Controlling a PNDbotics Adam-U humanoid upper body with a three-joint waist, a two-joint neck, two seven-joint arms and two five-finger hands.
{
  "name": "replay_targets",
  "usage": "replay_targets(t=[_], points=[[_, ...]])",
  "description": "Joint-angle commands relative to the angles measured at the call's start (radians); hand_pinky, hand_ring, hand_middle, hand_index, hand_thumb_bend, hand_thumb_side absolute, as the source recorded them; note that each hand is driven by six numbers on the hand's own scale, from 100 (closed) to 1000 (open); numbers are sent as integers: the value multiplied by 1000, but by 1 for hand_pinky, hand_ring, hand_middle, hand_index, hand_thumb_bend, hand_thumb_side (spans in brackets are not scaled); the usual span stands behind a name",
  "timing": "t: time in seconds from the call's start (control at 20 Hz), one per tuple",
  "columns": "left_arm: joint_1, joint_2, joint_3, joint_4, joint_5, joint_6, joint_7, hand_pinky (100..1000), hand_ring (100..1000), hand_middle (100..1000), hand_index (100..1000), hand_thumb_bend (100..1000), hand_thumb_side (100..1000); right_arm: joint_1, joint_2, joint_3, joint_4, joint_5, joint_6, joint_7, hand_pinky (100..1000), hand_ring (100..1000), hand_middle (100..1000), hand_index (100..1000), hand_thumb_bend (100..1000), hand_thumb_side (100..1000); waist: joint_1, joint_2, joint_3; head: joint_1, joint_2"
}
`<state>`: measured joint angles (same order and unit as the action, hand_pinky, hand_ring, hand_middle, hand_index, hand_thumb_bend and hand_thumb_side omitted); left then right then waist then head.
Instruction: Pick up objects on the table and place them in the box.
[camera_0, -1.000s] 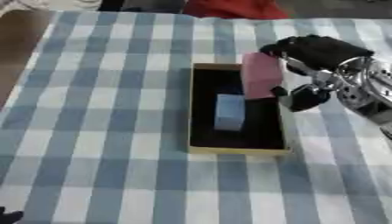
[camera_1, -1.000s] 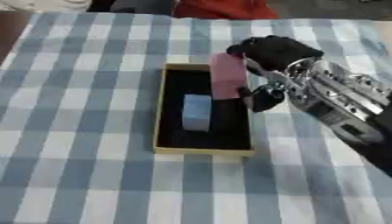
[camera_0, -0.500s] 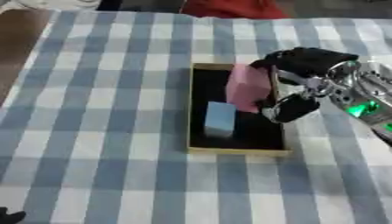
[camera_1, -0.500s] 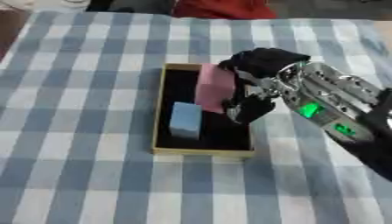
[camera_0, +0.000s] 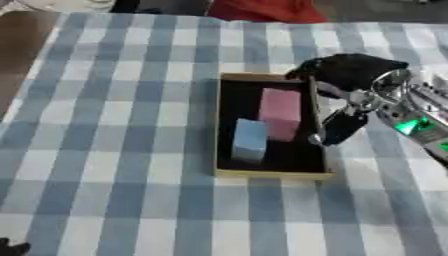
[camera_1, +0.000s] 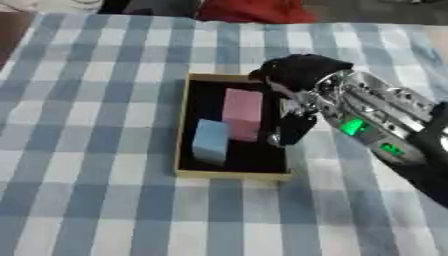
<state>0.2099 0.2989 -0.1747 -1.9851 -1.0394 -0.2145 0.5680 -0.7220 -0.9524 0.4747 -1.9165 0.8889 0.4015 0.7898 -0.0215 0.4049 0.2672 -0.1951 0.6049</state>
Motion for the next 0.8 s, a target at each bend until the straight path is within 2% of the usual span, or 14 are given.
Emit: replay_targets(t=[0.05,0.3,0.55,0.75,0.8], points=[[-2,7,3,-15,1,0,-4,670,645,505,659,100,492,-17,-18,-15,-27,13,15,5,916,931,906,1000,376,100,0,-22,1,-1,-10],[-3,6,3,-15,2,0,-6,669,644,503,658,100,492,-14,-17,-17,-24,-10,15,-17,917,923,900,1000,424,100,-2,-22,2,0,-9],[-4,7,4,-15,1,0,-10,668,643,503,658,100,492,-12,-21,-33,-30,-29,16,-45,916,920,892,1000,434,100,-3,-23,1,4,-8],[-2,11,7,-15,5,-1,-1,668,644,504,658,100,491,-13,-31,-92,-79,-37,17,-89,910,906,870,1000,417,100,-1,-29,-4,10,-3],[-1,12,8,-15,6,-2,2,668,644,504,658,100,492,-15,-33,-111,-81,-41,9,-114,906,893,853,1000,338,100,0,-31,-6,12,-1]])
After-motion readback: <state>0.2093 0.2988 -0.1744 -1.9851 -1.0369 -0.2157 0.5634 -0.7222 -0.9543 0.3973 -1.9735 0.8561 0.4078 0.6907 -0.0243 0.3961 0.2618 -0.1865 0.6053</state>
